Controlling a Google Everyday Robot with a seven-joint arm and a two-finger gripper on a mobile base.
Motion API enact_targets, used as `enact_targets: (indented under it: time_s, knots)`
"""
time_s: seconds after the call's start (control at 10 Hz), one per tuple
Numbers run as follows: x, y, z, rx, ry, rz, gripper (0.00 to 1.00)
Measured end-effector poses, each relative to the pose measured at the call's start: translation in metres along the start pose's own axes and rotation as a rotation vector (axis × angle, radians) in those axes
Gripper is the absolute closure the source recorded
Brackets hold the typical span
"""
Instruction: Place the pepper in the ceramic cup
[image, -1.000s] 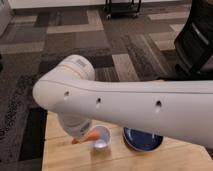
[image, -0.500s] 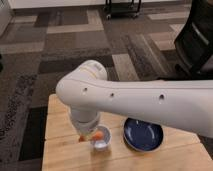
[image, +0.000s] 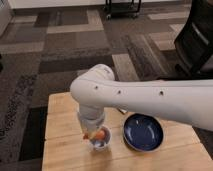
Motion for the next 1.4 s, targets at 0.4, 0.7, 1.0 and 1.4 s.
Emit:
enact_targets:
  time_s: [0.4, 0.7, 1.0, 1.4]
  knots:
    - [0.0, -0.0001, -0.0001, 0.0, 0.0, 0.0, 0.47]
    - [0.0, -0.0001, -0.0001, 0.0, 0.0, 0.0, 0.2]
    - [-0.0001, -0.0002, -0.0006, 0.001, 0.001, 0.0, 0.2]
    - [-0.0001, -0.0001, -0.0006, 0.001, 0.001, 0.0, 0.2]
